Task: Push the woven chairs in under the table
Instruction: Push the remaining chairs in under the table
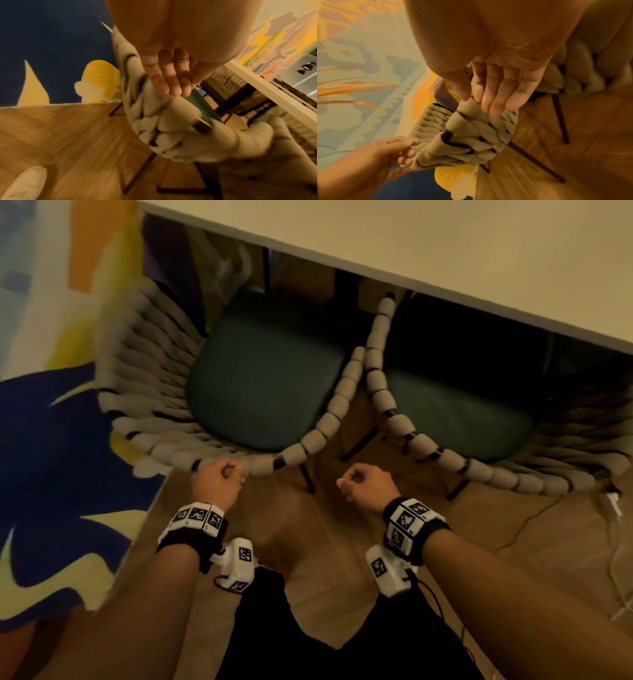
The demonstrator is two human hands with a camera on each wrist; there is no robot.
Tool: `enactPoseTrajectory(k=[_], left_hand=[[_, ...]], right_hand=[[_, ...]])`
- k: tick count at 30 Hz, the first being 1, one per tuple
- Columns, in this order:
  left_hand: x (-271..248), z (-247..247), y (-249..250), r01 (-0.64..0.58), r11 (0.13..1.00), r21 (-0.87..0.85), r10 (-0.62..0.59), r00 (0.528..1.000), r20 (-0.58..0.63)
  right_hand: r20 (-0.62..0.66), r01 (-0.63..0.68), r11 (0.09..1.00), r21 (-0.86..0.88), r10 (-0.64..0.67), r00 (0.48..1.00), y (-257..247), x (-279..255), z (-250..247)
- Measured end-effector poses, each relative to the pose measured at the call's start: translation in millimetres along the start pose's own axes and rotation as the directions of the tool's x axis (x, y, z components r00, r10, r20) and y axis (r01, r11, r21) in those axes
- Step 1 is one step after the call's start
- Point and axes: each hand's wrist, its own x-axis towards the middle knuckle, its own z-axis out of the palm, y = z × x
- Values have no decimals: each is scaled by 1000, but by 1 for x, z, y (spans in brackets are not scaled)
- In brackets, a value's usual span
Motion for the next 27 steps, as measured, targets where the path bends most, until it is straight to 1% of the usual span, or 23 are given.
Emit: enactPoseTrajectory(k=[3,5,6,8,11,12,14,15,17,19,21,22,23,25,26,27], left_hand=[[33,-46,-55,106,985,-139,-112,993,-35],[53,-78,-89,150,962,-230,-168,984,-62],[62,-92,-103,169,949,-266,-192,979,-62],[78,-121,-127,203,928,-312,-234,970,-62],[101,-156,-152,238,917,-320,-266,963,-48],[115,-168,-160,251,916,-314,-274,961,-31],[121,-171,-165,300,892,-339,-311,950,21],[131,-177,-166,332,873,-356,-328,942,73],[152,-185,-160,409,825,-389,-343,911,231],[176,-191,-149,457,791,-407,-324,877,354],[198,-191,-137,487,767,-418,-321,855,406],[207,-189,-132,509,754,-416,-334,842,424],[213,-188,-127,533,731,-425,-349,828,438],[225,-183,-115,595,652,-469,-390,795,465],[230,-180,-112,622,622,-476,-414,777,474],[233,-178,-110,641,600,-478,-435,763,478]], right_hand=[[11,-141,968,206,141,990,-34,18,61],[-14,-222,900,375,245,970,-59,29,98],[-26,-246,847,471,292,956,-71,33,112],[-7,-267,716,646,355,935,-90,38,137],[38,-266,505,821,418,908,-109,44,162],[42,-267,462,846,441,896,-118,49,171],[48,-263,422,868,455,889,-116,49,170],[53,-262,395,881,467,883,-120,53,171],[62,-280,362,889,510,858,-127,60,167],[28,-271,356,894,559,828,-132,68,164],[15,-302,372,877,609,793,-118,86,164],[-1,-311,379,872,635,772,-100,99,166],[8,-320,371,872,642,767,-78,114,171],[16,-320,349,881,654,756,-85,113,171],[16,-314,339,887,657,754,-107,101,170],[26,-303,315,899,654,756,-114,97,170]])
